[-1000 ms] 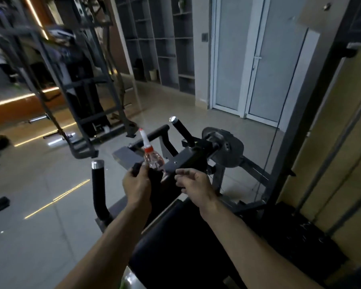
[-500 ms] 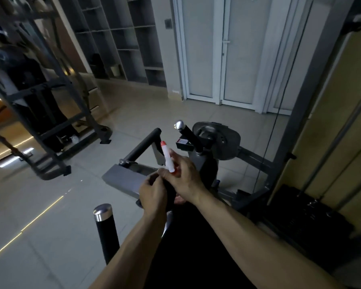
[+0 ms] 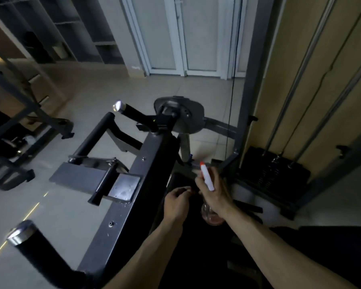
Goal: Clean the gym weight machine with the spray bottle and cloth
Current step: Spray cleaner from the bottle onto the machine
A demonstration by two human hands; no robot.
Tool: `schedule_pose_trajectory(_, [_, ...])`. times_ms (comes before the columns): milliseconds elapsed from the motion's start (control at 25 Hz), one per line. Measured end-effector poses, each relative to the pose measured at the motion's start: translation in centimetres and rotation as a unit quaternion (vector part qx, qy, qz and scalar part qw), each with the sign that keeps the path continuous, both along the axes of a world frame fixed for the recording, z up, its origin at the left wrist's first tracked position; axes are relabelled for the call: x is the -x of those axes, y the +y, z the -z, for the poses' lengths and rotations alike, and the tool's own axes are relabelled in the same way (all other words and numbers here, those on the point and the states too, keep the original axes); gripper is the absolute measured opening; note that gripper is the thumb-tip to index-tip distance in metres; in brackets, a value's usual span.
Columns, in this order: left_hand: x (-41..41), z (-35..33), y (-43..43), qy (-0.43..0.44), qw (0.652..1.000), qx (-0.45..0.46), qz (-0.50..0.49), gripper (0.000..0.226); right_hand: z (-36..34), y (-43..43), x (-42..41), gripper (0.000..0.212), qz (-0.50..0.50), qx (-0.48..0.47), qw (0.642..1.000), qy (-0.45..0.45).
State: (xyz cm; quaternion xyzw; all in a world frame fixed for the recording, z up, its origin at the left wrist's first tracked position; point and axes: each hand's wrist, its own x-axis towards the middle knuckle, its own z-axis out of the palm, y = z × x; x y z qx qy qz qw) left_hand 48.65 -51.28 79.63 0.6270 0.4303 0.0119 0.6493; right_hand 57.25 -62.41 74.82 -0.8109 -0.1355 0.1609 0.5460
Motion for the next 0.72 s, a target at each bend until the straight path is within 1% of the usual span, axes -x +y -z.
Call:
schedule_pose_trajectory(80, [1.2,2.5,-1.1,0.052,0.998,0.000,-0.036,0.010,4.9,-1.3,1.4,0.022,-0.034,0.039,0.998,0.040])
schedule_pose_trajectory(160, [2.6,4.2,-0.4,0.086,0.993,-0.010,-0.077,0.010,8.3,-1.8,3.1,0.029,-0.068,0.080,0.993,0.061])
schedule_pose_trajectory(240, [2.9,5.7,0.1,0.119,0.985,-0.024,-0.123,0.010,11.1,-2.0,3.9,0.037,-0.109,0.127,0.984,0.064])
schedule_pose_trajectory(320, [2.6,6.6,0.1,0.130,0.980,-0.038,-0.147,0.010,13.4,-1.7,4.4,0.043,-0.127,0.159,0.978,0.050])
schedule_pose_trajectory(400, [2.2,7.4,-0.1,0.133,0.978,-0.057,-0.153,0.012,15.3,-1.3,4.6,0.050,-0.142,0.167,0.975,0.021])
schedule_pose_trajectory(480, [1.8,7.9,-0.5,0.131,0.976,-0.063,-0.163,0.011,16.6,-0.8,4.3,0.050,-0.141,0.157,0.977,0.021])
schedule_pose_trajectory(560, [1.5,9.1,-1.0,0.138,0.974,-0.056,-0.173,0.010,18.1,-0.4,3.7,0.049,-0.125,0.158,0.979,0.030])
schedule_pose_trajectory(720, [1.1,11.3,-2.6,0.150,0.970,-0.033,-0.189,0.013,21.0,-0.1,3.0,0.054,-0.093,0.149,0.985,0.002])
